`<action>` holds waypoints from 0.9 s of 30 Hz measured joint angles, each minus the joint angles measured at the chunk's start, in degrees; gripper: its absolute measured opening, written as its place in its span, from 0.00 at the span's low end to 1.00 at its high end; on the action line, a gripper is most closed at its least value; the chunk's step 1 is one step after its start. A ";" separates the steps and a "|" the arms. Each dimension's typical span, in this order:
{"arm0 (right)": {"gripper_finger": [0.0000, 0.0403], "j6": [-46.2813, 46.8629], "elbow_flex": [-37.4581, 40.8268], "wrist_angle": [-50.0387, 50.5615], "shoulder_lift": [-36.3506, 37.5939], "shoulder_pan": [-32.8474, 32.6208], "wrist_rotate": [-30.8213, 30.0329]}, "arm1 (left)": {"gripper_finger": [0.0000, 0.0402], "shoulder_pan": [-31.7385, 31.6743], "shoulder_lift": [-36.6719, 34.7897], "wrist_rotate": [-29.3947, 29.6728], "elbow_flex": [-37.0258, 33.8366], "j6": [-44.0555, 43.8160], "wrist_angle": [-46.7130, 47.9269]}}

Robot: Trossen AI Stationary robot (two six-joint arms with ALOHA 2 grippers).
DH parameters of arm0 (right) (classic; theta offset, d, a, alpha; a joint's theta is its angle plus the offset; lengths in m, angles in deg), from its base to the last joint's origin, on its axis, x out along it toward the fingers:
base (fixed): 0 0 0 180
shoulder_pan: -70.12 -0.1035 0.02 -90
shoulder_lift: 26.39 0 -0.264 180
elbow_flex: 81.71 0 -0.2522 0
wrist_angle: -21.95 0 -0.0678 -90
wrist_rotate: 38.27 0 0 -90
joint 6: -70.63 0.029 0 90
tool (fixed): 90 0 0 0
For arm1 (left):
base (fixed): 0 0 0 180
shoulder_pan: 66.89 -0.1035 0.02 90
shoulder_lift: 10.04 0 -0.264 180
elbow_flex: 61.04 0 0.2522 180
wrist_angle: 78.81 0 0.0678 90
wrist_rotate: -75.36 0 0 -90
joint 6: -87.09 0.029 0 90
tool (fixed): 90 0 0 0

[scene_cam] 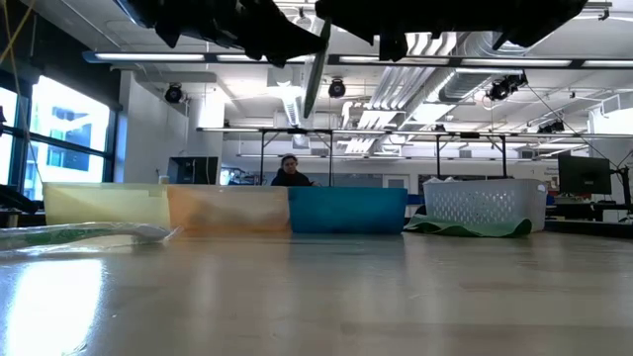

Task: Pick & Place Toothbrushes
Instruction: Put the green toothbrush into the white bin

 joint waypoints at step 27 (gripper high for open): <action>0.02 0.55 0.00 0.89 0.00 -0.10 -0.25 | 0.37 0.02 -0.04 -0.26 0.00 3.80 -0.14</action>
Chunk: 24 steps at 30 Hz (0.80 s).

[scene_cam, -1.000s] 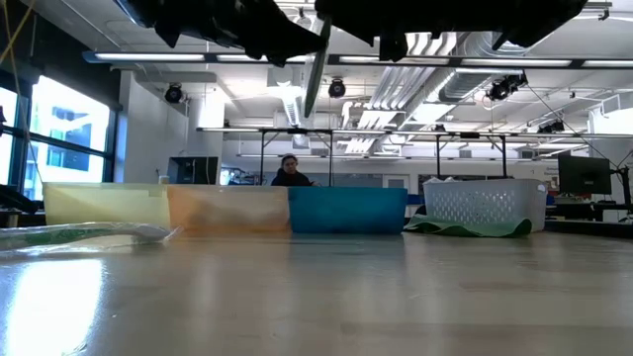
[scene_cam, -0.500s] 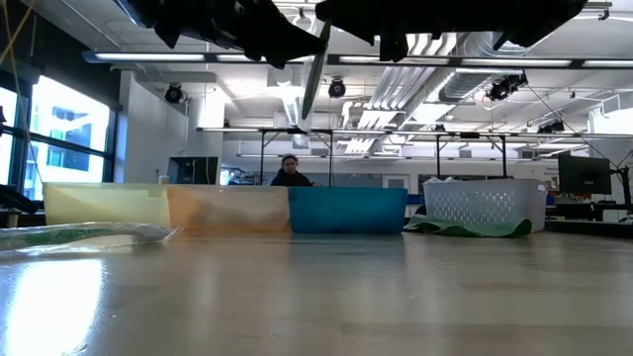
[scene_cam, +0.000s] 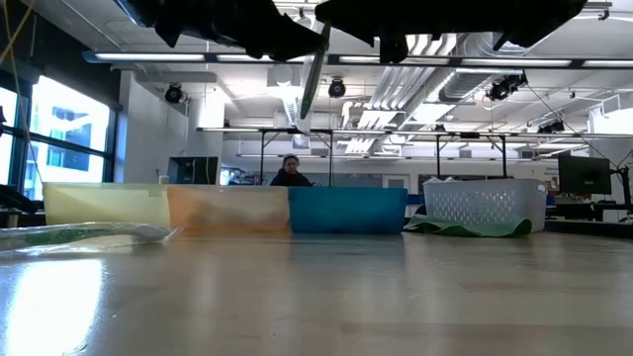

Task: Pick & Place Toothbrushes
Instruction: Put the green toothbrush into the white bin

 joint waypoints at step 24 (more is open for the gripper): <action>0.02 -2.11 0.02 11.05 6.52 -3.25 -20.51 | 0.41 -0.48 -3.64 1.36 -5.63 5.51 -3.34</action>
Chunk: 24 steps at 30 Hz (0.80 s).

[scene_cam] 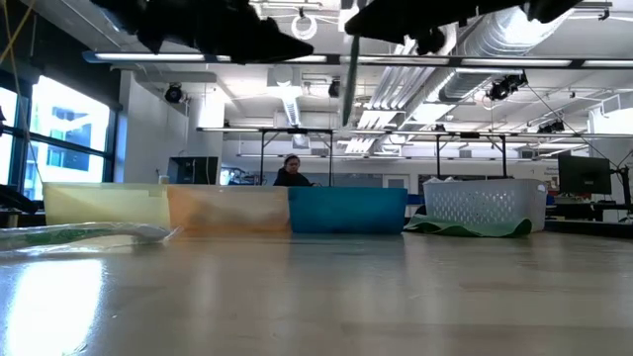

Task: Pick & Place Toothbrushes
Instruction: Put the green toothbrush into the white bin

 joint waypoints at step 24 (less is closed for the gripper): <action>0.02 12.54 18.32 21.58 30.82 1.74 -42.78 | 0.41 -0.63 -27.20 5.77 -22.26 -3.06 -0.90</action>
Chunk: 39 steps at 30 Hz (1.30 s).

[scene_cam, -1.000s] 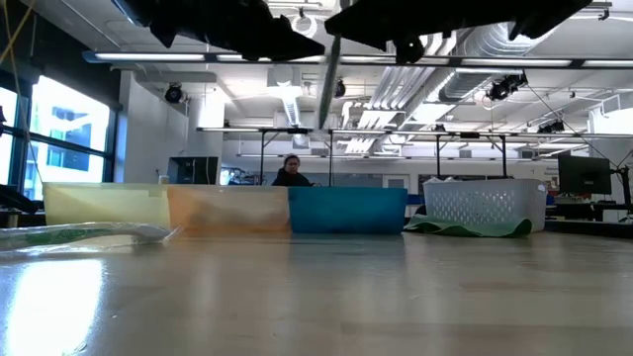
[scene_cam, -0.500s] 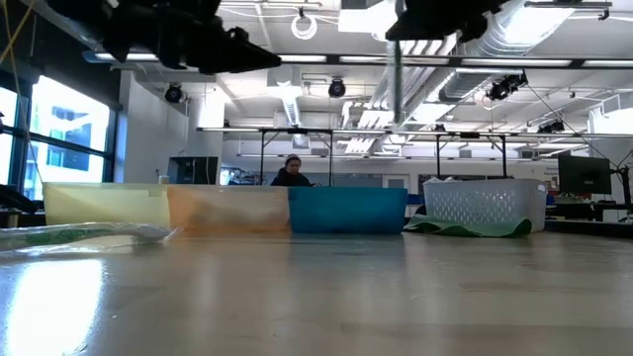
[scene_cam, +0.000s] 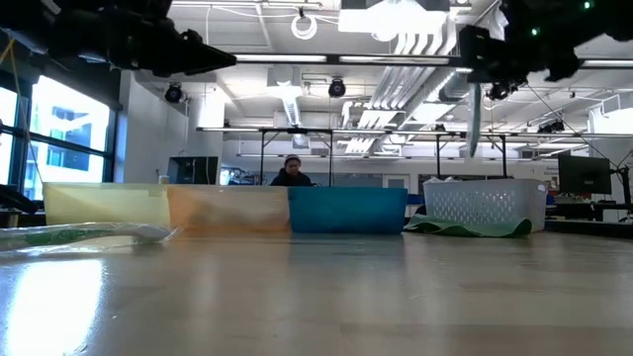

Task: Pick & Place Toothbrushes
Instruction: Put the green toothbrush into the white bin

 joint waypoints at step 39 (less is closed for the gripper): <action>0.11 29.22 8.06 21.21 4.03 32.90 26.78 | 0.41 0.00 -3.12 0.39 -0.34 -0.01 1.39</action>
